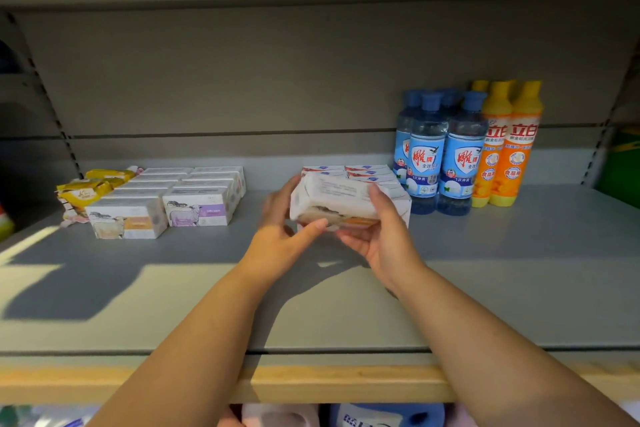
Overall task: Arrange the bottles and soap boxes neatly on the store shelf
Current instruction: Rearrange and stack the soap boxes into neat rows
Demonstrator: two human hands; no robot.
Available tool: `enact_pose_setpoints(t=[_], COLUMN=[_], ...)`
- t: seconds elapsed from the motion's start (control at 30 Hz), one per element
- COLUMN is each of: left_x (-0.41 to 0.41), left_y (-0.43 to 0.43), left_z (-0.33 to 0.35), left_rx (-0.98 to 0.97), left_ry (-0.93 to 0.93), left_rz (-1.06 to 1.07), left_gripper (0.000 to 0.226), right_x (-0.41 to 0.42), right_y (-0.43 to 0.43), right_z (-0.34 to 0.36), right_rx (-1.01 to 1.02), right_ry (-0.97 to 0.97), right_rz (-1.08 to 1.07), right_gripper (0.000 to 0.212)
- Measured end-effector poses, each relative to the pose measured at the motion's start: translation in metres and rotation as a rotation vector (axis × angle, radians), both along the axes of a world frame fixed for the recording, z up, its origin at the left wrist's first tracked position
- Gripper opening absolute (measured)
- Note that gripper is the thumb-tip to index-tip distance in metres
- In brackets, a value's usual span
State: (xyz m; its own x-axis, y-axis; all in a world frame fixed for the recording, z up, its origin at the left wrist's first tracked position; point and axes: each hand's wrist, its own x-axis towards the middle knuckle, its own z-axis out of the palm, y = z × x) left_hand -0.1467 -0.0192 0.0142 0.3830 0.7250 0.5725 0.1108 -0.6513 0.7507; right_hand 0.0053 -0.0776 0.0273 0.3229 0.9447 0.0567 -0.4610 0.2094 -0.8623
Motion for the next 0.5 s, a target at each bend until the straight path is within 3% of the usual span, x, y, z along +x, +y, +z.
enact_pose_setpoints(t=[0.1, 0.2, 0.37, 0.5], left_x=[0.004, 0.005, -0.002, -0.002], left_y=[-0.006, -0.007, 0.009, 0.013], left_z=[0.002, 0.003, 0.005, 0.003], left_rx=[0.140, -0.060, -0.522, -0.579], left_ry=[-0.077, -0.328, -0.466, -0.357], left_rz=[-0.008, -0.014, 0.011, -0.026], left_gripper=[0.066, 0.046, 0.027, 0.020], right_x=[-0.003, -0.008, -0.009, -0.006], right_y=[0.001, 0.005, 0.010, 0.007], right_z=[-0.003, -0.007, -0.010, -0.012], right_rx=[-0.289, -0.423, -0.199, -0.081], right_ry=[-0.092, -0.278, -0.344, -0.349], right_rz=[0.130, 0.144, 0.130, 0.106], right_gripper=[0.067, 0.080, 0.035, 0.025])
